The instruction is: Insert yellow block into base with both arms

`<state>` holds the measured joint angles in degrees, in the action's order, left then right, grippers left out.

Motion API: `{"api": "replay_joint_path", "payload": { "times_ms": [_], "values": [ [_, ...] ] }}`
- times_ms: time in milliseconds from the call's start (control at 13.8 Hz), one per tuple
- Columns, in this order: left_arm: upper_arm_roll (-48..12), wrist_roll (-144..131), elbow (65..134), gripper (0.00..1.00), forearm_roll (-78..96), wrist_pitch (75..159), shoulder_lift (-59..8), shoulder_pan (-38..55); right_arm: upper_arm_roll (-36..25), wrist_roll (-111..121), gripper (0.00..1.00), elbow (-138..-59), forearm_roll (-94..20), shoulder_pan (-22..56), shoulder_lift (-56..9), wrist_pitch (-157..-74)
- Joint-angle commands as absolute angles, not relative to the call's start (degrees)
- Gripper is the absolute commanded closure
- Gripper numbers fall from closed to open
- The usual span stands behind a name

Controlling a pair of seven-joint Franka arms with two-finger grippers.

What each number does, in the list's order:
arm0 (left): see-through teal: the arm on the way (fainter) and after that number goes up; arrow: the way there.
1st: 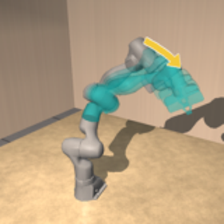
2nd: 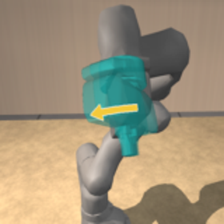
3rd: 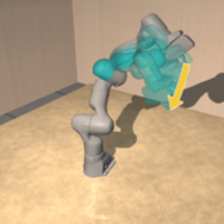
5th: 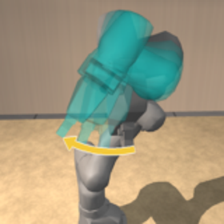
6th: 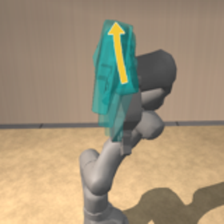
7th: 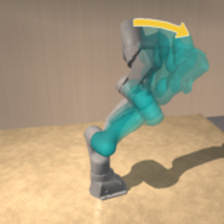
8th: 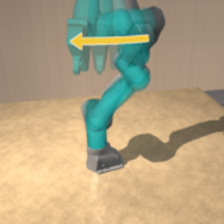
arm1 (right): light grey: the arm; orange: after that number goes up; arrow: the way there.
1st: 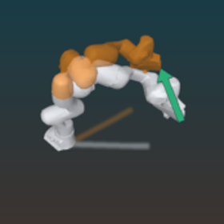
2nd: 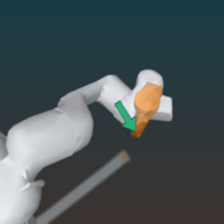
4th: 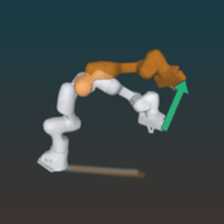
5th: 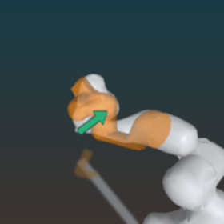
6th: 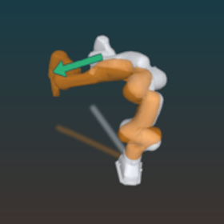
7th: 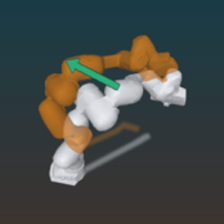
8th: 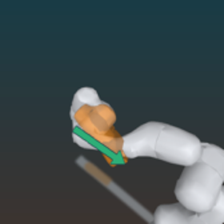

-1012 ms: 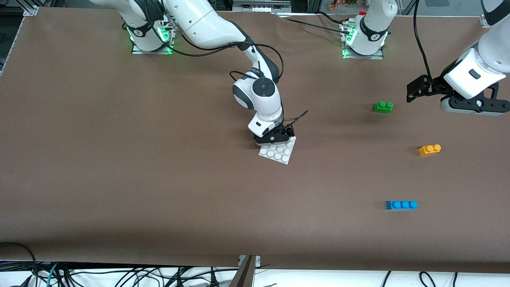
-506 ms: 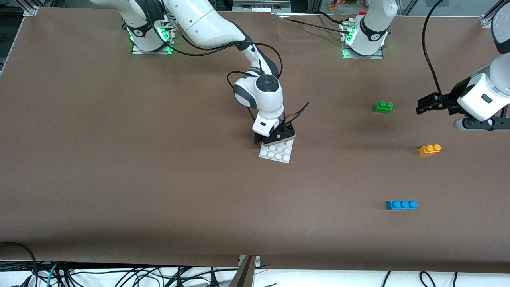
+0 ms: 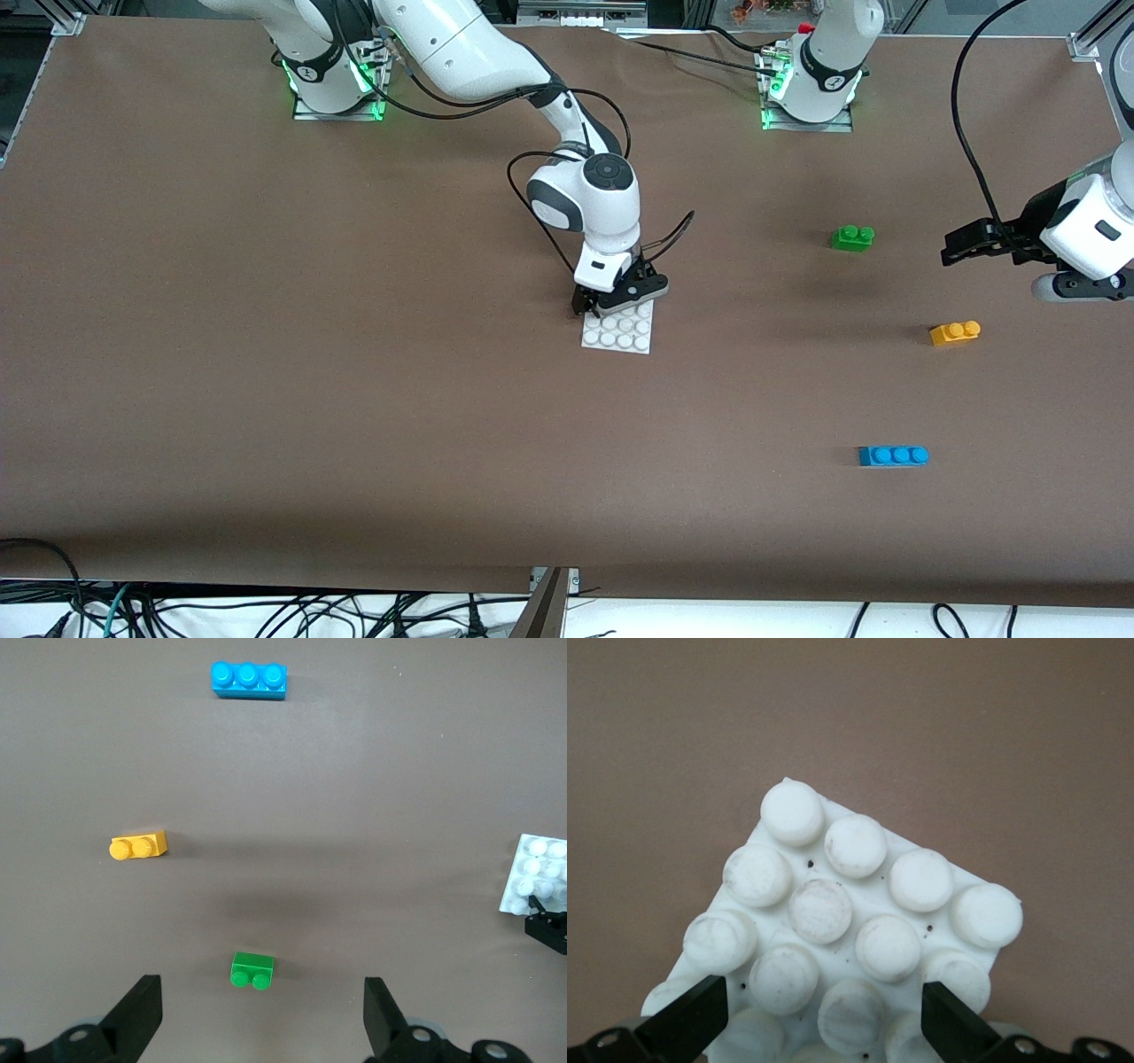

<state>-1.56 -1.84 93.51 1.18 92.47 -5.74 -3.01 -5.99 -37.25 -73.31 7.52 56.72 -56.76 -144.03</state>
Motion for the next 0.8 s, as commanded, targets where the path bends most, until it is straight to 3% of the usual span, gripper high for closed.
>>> {"api": "replay_joint_path", "payload": {
  "times_ms": [0, 434, 723],
  "values": [
    [-1.67, -1.32, 92.37, 0.00, 0.62, 92.29, -6.33, -3.51, -6.15, -36.83, 0.00, -72.77, 7.82, 57.83, -58.10, -143.26],
    [-1.58, -1.32, 92.29, 0.00, 0.62, 92.29, -6.50, -3.52, -6.76, -35.16, 0.00, -72.07, 8.00, 57.22, -56.79, -142.74],
    [-1.49, -1.06, 92.29, 0.00, 0.09, 92.46, -7.47, -4.65, -7.38, -32.88, 0.00, -69.36, 7.65, 56.25, -53.79, -136.52]
  ]
}}
